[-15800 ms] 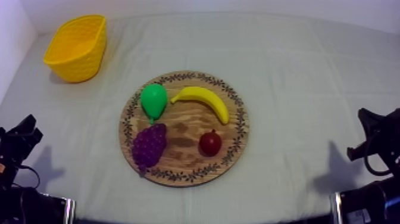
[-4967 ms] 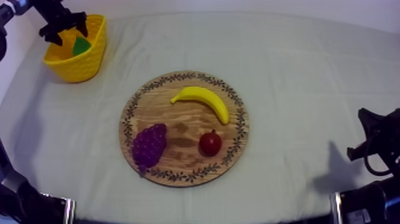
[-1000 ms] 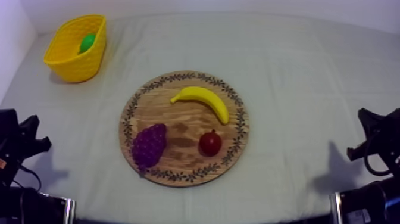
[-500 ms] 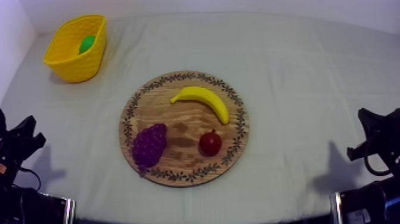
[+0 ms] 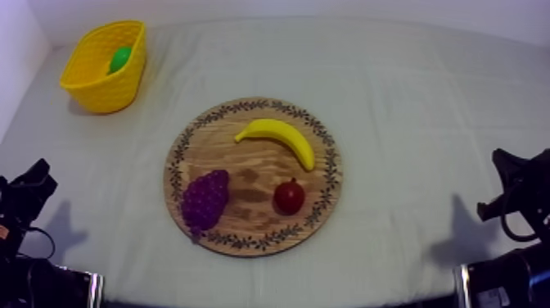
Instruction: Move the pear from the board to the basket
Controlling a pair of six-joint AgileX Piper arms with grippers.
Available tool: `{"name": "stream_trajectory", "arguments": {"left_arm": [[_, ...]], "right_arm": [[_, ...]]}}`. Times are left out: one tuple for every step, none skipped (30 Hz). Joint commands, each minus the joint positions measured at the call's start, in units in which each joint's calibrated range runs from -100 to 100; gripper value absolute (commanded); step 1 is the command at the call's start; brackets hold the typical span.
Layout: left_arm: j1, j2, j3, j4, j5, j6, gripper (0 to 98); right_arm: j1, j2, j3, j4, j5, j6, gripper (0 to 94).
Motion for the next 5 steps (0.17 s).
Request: {"name": "stream_trajectory", "arguments": {"left_arm": [[0.03, -0.04, 0.02, 0.00, -0.04, 0.04, 0.0], [0.03, -0.04, 0.02, 0.00, -0.04, 0.05, 0.0], [0.03, -0.04, 0.02, 0.00, -0.04, 0.02, 0.0], [0.03, -0.04, 0.02, 0.00, -0.04, 0.00, 0.0], [0.03, -0.04, 0.02, 0.00, -0.04, 0.03, 0.0]], "right_arm": [[-0.02, -0.03, -0.02, 0.03, 0.02, 0.02, 0.4], [-0.02, -0.03, -0.02, 0.03, 0.02, 0.01, 0.4], [-0.02, -0.03, -0.02, 0.03, 0.02, -0.01, 0.4], [-0.02, -0.03, -0.02, 0.03, 0.02, -0.01, 0.4], [-0.02, -0.03, -0.02, 0.03, 0.02, 0.01, 0.4]]}}
